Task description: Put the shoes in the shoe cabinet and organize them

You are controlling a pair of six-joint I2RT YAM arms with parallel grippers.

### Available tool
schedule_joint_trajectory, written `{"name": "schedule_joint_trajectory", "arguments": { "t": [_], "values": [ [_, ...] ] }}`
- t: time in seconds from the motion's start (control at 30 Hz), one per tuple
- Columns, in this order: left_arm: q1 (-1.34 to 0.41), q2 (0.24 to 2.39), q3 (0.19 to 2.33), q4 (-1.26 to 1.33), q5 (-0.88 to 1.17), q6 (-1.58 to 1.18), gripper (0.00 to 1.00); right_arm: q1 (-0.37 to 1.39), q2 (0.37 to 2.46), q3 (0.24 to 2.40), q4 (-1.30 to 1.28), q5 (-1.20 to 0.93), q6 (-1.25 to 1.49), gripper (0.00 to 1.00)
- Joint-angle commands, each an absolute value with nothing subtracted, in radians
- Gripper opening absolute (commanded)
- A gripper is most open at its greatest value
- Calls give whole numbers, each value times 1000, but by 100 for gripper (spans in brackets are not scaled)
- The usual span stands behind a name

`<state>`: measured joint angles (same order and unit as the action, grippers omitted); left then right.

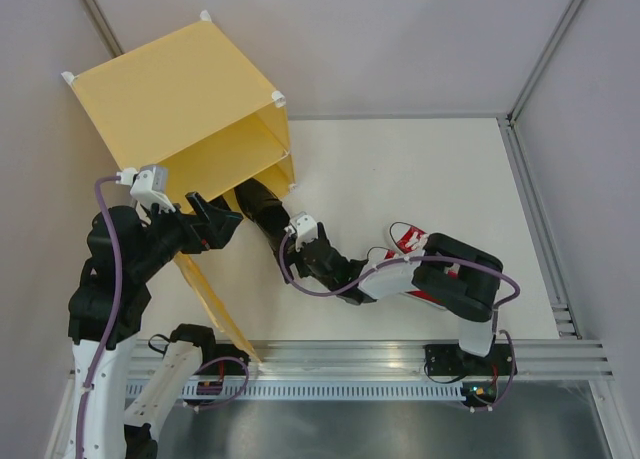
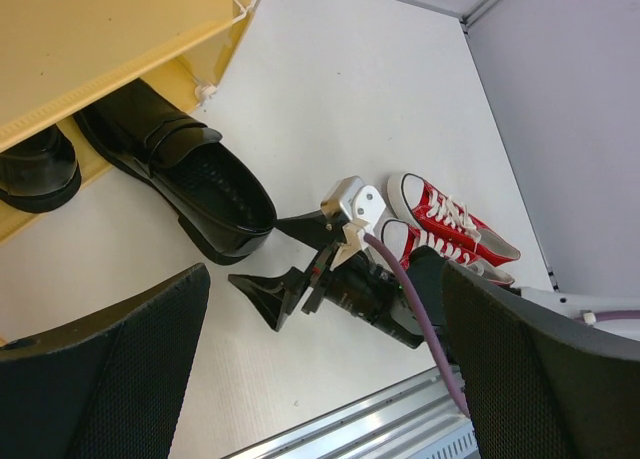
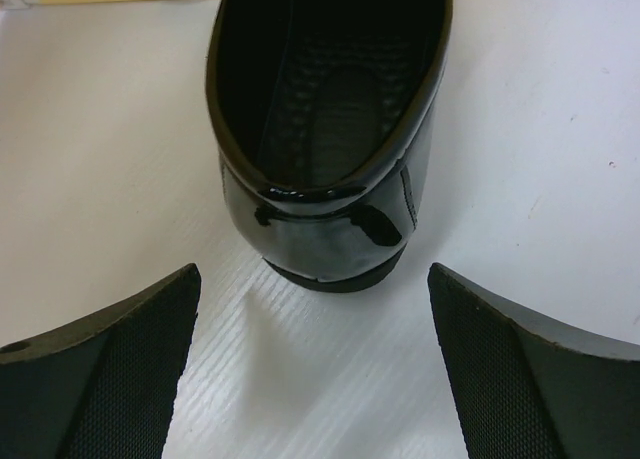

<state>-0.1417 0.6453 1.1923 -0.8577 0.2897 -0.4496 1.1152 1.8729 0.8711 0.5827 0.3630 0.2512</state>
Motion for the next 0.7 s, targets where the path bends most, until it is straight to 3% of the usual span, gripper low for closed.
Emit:
{"name": "schedule_joint_trajectory", "arguments": {
  "t": [0.0, 0.13, 0.43, 0.53, 0.63, 0.67],
  "values": [
    [-138, 646, 1207, -908, 242, -430, 100, 1118, 1942, 923, 726, 419, 282, 98],
    [-138, 647, 1209, -913, 239, -425, 100, 1117, 1999, 972, 729, 440, 282, 98],
    [-138, 649, 1216, -922, 233, -425, 100, 1114, 2106, 1040, 753, 479, 276, 85],
    [-138, 650, 1216, -927, 232, -425, 100, 1114, 2123, 1045, 755, 488, 279, 74],
    [-138, 652, 1218, -930, 229, -426, 100, 1114, 2118, 1035, 761, 485, 278, 51],
    [-138, 653, 1218, -930, 229, -425, 100, 1112, 2114, 1032, 761, 485, 273, 35]
  ]
}}
